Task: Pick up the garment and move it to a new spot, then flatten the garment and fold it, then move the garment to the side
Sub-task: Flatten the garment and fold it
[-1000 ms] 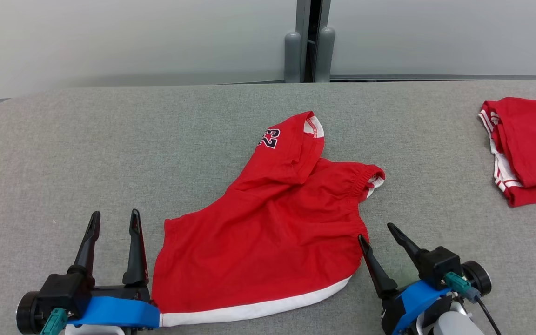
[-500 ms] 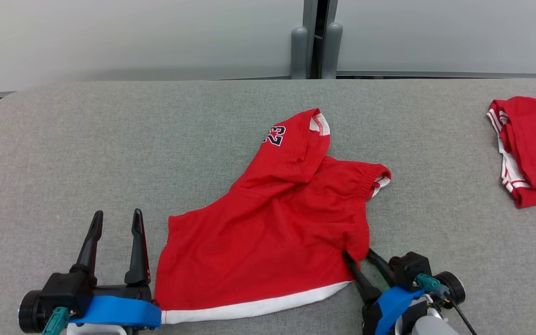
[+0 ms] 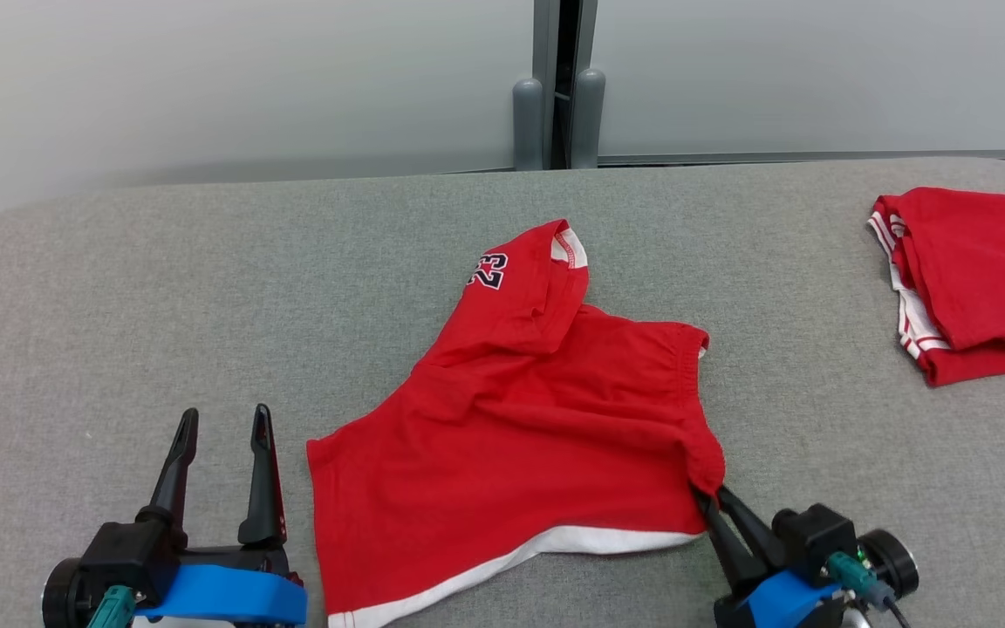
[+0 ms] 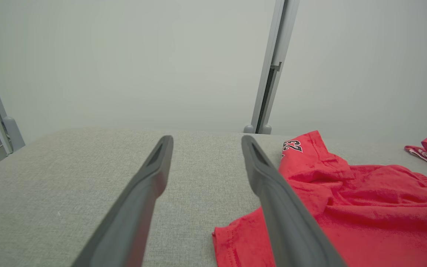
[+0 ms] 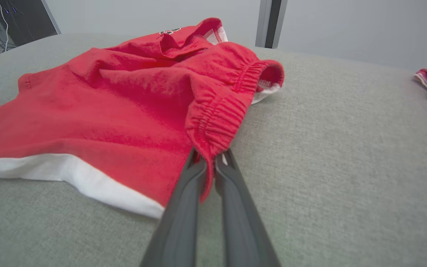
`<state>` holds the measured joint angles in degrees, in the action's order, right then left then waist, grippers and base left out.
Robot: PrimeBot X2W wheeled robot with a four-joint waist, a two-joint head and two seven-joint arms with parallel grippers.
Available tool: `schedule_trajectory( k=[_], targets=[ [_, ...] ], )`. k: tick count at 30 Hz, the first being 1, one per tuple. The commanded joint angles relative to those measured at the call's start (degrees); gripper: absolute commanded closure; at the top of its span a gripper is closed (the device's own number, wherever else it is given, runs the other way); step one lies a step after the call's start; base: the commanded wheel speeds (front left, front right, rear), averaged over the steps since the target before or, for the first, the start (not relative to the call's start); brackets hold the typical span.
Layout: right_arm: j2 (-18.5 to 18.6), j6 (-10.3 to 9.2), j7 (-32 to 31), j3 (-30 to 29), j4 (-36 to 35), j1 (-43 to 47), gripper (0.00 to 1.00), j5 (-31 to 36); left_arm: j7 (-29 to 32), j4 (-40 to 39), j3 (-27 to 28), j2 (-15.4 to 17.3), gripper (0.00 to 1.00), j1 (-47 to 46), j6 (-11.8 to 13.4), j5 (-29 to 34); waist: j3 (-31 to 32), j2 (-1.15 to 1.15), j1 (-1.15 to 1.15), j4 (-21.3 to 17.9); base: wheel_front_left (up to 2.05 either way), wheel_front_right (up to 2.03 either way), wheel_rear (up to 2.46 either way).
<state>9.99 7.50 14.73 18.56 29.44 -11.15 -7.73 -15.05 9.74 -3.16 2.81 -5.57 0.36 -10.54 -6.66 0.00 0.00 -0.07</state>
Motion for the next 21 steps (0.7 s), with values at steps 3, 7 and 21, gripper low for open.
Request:
schedule_trajectory(
  k=[3, 7, 21],
  targets=[
    [-0.4, -0.02, -3.0, 1.0, -4.9, 5.3, 1.0, 0.7, -0.2, 0.0, 0.0, 0.2, 0.0, 1.0, 0.2, -0.3, 0.4, 0.0, 0.0, -0.5, 0.0, 0.0, 0.0],
    [0.1, -0.02, -6.7, 1.8, -10.9, 9.7, 0.76, -0.3, -0.2, -0.2, 0.0, 0.2, 0.0, 1.2, 0.4, -0.4, 0.6, 0.0, 0.0, -0.8, 0.0, 0.0, 0.0],
    [1.7, -0.02, -8.3, -7.2, -21.9, 4.3, 0.0, 2.1, -0.2, -0.2, 0.2, 0.2, 0.0, 0.3, 0.0, 0.0, -0.3, 0.0, 0.0, -0.6, 0.0, 0.0, 0.0]
  ],
)
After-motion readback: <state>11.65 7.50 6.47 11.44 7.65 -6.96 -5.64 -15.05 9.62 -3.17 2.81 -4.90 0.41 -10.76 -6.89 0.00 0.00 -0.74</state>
